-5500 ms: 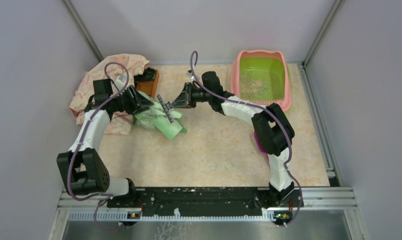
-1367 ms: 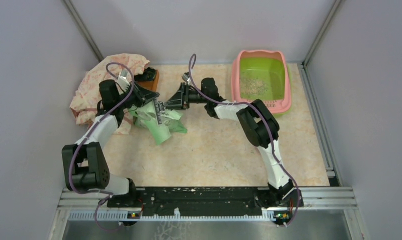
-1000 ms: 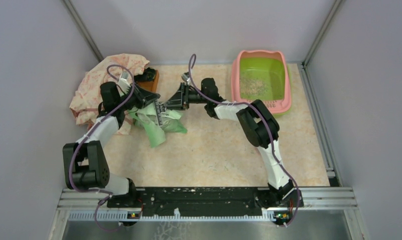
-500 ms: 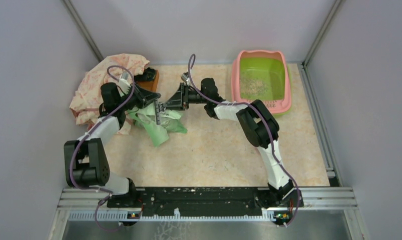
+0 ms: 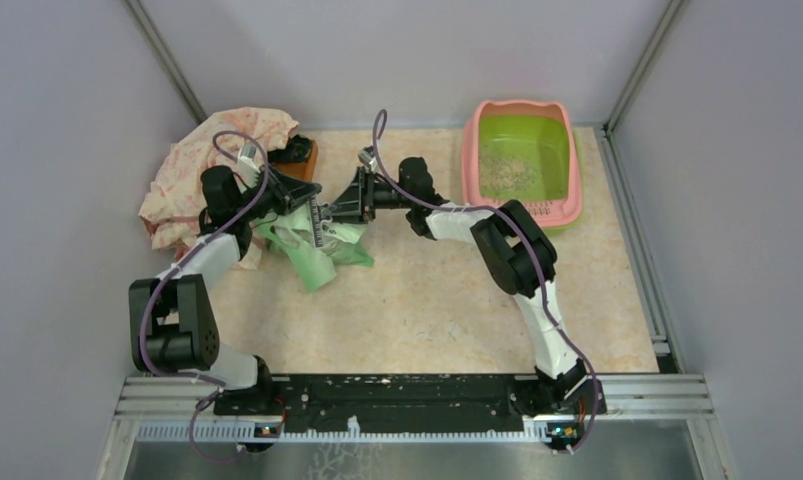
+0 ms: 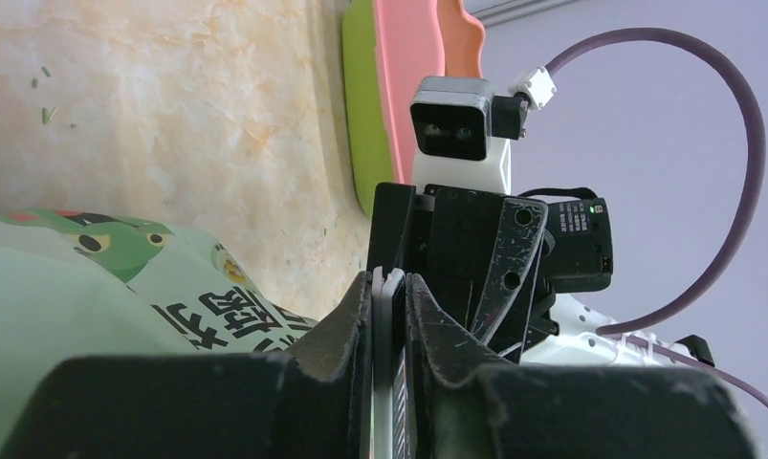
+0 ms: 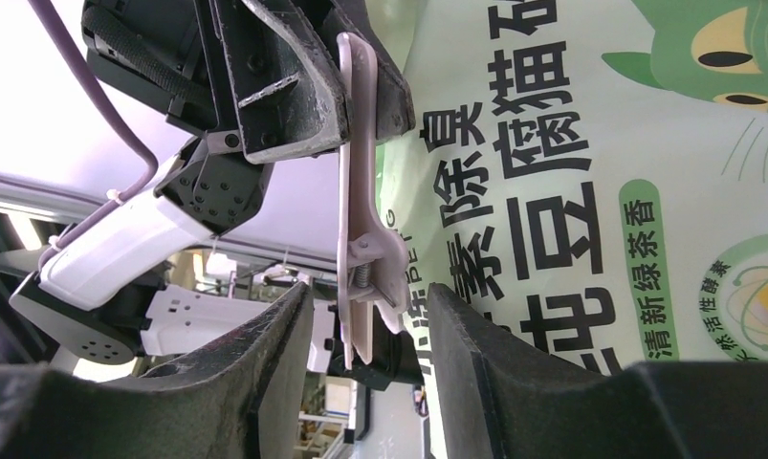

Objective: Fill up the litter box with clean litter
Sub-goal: Pick up the clamp at the center of the board.

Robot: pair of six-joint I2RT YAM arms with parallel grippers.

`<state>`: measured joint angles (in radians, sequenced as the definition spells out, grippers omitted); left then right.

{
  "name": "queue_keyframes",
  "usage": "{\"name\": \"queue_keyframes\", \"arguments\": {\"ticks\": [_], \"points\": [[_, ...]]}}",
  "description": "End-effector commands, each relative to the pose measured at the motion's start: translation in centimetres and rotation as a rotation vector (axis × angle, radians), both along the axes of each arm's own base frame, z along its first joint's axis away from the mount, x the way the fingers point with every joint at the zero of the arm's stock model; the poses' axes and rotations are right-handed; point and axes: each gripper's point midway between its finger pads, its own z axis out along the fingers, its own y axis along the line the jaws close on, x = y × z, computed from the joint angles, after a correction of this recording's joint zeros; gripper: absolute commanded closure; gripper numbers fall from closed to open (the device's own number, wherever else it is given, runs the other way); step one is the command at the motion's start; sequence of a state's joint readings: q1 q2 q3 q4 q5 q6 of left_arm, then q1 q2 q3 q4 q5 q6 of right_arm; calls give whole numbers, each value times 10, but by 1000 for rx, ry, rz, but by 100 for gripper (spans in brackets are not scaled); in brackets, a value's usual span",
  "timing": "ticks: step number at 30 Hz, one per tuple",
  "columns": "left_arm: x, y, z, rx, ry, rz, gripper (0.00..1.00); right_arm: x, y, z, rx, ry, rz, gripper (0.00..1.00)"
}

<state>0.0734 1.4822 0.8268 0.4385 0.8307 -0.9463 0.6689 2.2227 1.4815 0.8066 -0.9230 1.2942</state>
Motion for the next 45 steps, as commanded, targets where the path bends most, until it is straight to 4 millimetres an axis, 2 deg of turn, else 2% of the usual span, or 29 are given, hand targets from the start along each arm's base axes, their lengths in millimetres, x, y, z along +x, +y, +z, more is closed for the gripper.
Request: {"name": "queue_keyframes", "arguments": {"ticks": [1,9,14,17,23,26,31,38,45], "points": [[0,-2,3,-7,-31,-18,83,-7,4,46,84,-115,25,55],[0,-2,-5,-4,-16,-18,83,-7,5,49,86,-117,29,58],[0,-1,-8,-3,-10,-13,83,-6,5,48,86,-115,29,65],[0,-1,-10,-4,-8,-12,82,-7,5,48,85,-112,30,72],[1,-1,-7,3,-15,-16,71,-5,7,47,89,-103,26,96],[1,-1,-5,6,-19,-18,67,-5,7,48,92,-104,23,100],[3,7,6,15,-41,-4,57,-3,5,47,89,-100,13,100],[2,24,16,17,-46,33,55,3,-2,43,79,-94,-25,100],[0,22,12,-2,-33,17,53,8,0,41,71,-90,-37,100]]}}
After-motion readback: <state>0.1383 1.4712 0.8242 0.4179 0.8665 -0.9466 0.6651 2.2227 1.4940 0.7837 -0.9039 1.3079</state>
